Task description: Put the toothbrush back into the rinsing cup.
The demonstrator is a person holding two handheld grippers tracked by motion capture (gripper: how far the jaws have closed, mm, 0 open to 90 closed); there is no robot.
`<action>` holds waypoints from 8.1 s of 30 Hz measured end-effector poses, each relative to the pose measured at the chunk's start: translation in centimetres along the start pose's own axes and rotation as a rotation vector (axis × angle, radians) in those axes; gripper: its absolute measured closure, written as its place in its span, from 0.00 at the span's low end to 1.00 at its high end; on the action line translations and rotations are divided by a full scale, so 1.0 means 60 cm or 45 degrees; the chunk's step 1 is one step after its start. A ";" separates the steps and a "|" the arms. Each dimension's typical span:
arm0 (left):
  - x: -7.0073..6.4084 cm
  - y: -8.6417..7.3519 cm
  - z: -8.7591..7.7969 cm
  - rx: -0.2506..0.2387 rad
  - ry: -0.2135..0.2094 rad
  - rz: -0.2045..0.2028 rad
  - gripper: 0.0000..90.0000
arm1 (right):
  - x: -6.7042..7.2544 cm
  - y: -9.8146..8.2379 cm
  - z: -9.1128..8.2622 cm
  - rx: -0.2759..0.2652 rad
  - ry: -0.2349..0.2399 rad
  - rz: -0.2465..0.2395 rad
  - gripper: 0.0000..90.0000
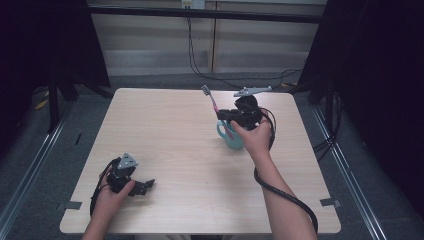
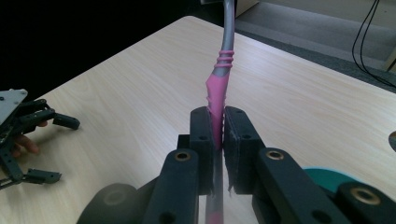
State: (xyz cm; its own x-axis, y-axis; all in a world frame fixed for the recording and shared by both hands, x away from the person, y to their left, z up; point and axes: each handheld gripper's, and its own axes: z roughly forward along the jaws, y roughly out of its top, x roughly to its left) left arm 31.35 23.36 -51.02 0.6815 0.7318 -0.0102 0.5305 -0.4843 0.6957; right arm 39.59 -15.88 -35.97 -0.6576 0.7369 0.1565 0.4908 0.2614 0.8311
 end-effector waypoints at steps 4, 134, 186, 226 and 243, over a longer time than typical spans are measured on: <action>0.000 0.000 0.000 -0.002 -0.001 -0.001 0.00 | -0.005 -0.002 0.000 0.001 -0.006 0.008 0.92; 0.000 0.000 0.000 0.001 -0.003 0.005 0.00 | -0.077 -0.070 0.002 0.041 -0.233 0.071 0.41; -0.002 0.000 0.000 -0.003 0.001 -0.005 0.00 | -0.019 -0.143 -0.075 0.188 -0.114 -0.122 0.16; -0.002 0.000 0.000 -0.003 0.003 -0.008 0.00 | -0.024 -0.268 -0.103 0.304 -0.095 -0.158 0.16; -0.002 0.000 0.000 -0.002 0.004 -0.010 0.00 | -0.038 -0.331 -0.105 0.329 -0.119 -0.100 0.16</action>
State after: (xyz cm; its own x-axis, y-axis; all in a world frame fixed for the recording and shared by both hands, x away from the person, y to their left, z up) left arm 31.25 23.26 -51.03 0.6760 0.7368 -0.0134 0.5349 -0.4781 0.6967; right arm 27.74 -26.69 -49.46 -0.6498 0.7592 0.0371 0.5776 0.4615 0.6734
